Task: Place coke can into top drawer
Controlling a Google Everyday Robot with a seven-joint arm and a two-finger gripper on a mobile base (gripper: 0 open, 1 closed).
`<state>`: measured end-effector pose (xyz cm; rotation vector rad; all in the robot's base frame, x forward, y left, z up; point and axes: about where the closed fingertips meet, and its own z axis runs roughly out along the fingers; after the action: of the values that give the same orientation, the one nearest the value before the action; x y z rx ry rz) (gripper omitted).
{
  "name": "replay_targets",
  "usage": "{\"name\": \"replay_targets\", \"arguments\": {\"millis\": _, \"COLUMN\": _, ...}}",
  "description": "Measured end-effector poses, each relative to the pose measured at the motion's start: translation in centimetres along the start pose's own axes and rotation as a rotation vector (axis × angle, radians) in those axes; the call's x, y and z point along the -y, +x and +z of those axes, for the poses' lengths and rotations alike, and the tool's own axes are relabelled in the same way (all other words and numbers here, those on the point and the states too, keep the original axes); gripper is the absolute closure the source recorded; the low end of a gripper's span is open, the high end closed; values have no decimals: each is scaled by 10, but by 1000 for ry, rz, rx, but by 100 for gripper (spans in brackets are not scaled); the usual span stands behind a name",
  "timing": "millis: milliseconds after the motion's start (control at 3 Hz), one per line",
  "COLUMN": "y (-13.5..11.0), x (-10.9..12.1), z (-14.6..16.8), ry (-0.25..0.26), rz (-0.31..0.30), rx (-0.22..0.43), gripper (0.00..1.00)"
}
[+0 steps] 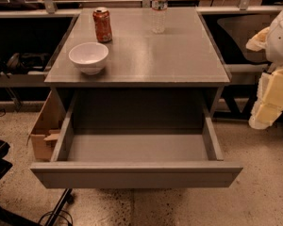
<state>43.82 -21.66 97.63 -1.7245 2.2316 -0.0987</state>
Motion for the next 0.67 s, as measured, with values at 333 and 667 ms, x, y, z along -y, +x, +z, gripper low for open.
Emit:
{"name": "replay_targets", "arguments": {"millis": 333, "y": 0, "x": 0, "z": 0, "ry": 0, "rz": 0, "rx": 0, "gripper": 0}}
{"name": "replay_targets", "arguments": {"millis": 667, "y": -7, "x": 12, "z": 6, "ry": 9, "rz": 19, "rx": 85, "gripper": 0}}
